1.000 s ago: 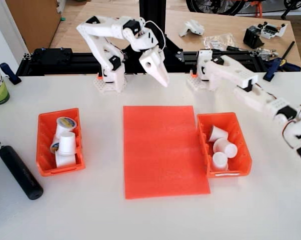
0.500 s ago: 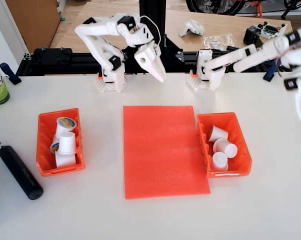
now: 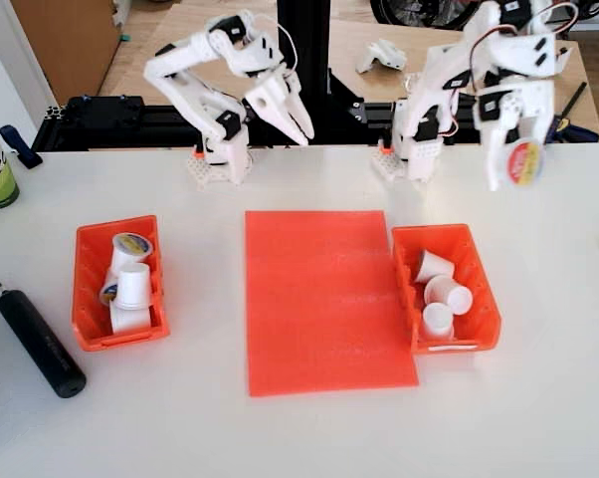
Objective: Sort the coffee pods, blue into left, red into right
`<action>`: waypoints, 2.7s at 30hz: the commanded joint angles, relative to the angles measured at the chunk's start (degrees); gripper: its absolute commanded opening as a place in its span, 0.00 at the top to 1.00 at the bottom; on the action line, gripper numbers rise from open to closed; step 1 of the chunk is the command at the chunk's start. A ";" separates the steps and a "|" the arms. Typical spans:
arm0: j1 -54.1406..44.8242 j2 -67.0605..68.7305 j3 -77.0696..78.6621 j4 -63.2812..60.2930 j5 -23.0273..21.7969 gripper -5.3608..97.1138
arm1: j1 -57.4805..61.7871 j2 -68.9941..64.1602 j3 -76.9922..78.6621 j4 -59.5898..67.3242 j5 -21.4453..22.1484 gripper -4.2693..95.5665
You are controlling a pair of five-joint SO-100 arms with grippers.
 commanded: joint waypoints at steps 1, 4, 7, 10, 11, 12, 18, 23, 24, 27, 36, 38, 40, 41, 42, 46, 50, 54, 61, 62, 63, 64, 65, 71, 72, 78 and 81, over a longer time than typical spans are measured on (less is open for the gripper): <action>-0.18 4.31 -0.26 3.08 0.70 0.89 | 6.15 2.64 6.59 -5.36 -2.37 0.81; -0.09 7.03 0.00 4.92 1.85 0.88 | 8.44 2.64 10.55 -10.28 -2.64 0.81; 0.00 9.93 0.79 6.42 2.72 0.88 | 8.79 2.72 19.86 -18.90 -1.32 0.81; 0.44 14.85 3.69 6.77 3.16 0.88 | 9.05 2.90 29.97 -28.83 -0.53 0.82; 0.62 16.52 4.92 6.77 2.99 0.88 | 9.05 2.99 32.52 -30.76 -0.09 0.82; 1.05 18.02 6.15 6.68 2.72 0.88 | 9.05 3.52 35.68 -32.78 0.18 0.82; 2.81 20.13 9.14 5.63 1.67 0.88 | 9.05 24.79 76.38 -55.90 2.81 0.83; 4.13 20.13 10.02 3.96 0.00 0.89 | 9.23 31.46 80.60 -50.10 0.88 0.82; 4.57 20.13 10.63 3.16 -0.44 0.89 | 9.23 32.96 81.91 -50.19 0.88 0.82; 6.24 20.04 12.57 1.41 -2.11 0.90 | 8.88 34.80 83.58 -49.92 1.23 0.80; 6.94 19.78 13.45 -0.18 -2.55 0.87 | 8.53 35.42 83.67 -51.15 1.14 0.71; 6.94 19.78 13.45 -0.26 -2.46 0.86 | 8.35 35.42 83.76 -51.50 1.32 0.66; 6.94 19.78 13.45 -0.18 -2.55 0.86 | 7.82 35.42 83.85 -51.68 2.02 0.65; 6.94 19.86 13.45 0.00 -2.72 0.86 | 7.38 35.42 83.85 -51.77 2.37 0.64; 6.94 19.86 13.45 0.09 -2.72 0.86 | 6.94 35.42 83.85 -51.94 2.90 0.63; 6.86 19.78 13.80 -0.44 -2.64 0.86 | 5.45 35.42 83.23 -51.06 5.01 0.64; 6.06 18.98 14.41 -3.08 -3.34 0.86 | 9.32 35.68 73.56 -39.55 5.27 0.66; 6.24 18.63 14.41 -3.69 -8.00 0.85 | 10.46 38.76 63.81 -21.80 15.29 0.67; 19.07 19.69 9.40 -2.29 -9.58 0.89 | -0.97 64.07 80.68 -29.00 32.17 0.71; 22.32 19.25 9.40 -3.08 -8.61 0.89 | -0.97 64.34 80.77 -29.53 29.97 0.71; 25.22 18.98 9.40 -3.16 -8.61 0.89 | -0.97 65.13 80.77 -29.62 28.74 0.71; 27.95 18.81 9.40 -3.16 -8.61 0.89 | -1.14 66.36 80.77 -29.36 28.21 0.71; 30.59 18.72 9.40 -3.16 -8.61 0.89 | -1.32 68.03 80.77 -28.83 28.21 0.72; 44.82 19.25 11.87 -3.60 -10.20 0.89 | -1.76 84.55 89.74 -27.07 32.26 0.76; 46.23 19.34 12.04 -3.52 -10.20 0.88 | -1.76 89.56 94.22 -29.36 32.78 0.77; 52.03 31.73 24.79 1.32 -21.88 0.86 | 0.18 107.93 112.85 -32.70 44.74 0.82; 51.59 31.73 24.79 2.29 -24.87 0.85 | 1.32 107.93 113.38 -32.34 50.62 0.83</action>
